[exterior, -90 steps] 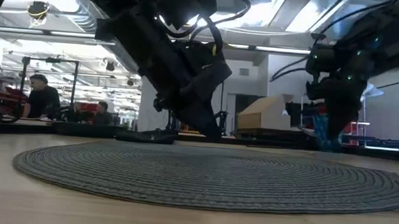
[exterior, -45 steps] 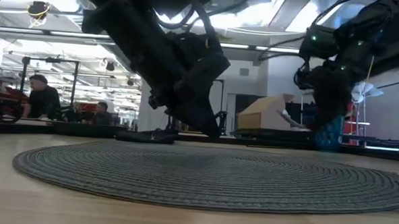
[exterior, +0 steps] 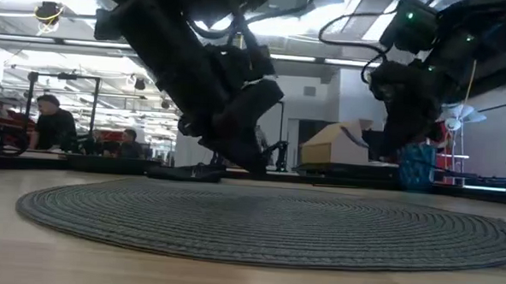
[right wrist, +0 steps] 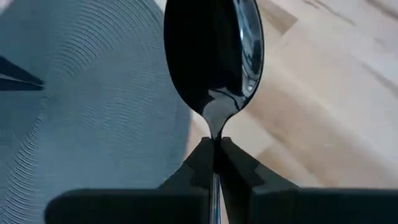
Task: Set table place
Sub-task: Put the black spoon on the gray tablemat
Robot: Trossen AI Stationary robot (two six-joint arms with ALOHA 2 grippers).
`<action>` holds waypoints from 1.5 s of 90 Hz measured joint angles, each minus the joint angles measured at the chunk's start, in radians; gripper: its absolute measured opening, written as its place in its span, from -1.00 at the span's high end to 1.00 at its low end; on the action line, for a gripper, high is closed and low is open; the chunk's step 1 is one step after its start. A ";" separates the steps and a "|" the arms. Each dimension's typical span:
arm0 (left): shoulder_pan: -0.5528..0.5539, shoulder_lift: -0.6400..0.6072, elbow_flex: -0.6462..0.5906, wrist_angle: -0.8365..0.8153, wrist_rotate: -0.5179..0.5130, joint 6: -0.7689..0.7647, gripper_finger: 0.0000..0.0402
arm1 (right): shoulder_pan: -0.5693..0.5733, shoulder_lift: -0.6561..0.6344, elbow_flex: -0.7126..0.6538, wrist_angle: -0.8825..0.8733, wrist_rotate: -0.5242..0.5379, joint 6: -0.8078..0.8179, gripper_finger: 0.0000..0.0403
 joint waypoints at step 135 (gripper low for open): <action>-0.037 -0.089 0.000 -0.066 -0.066 0.083 1.00 | 0.441 0.443 0.103 0.287 0.315 0.806 1.00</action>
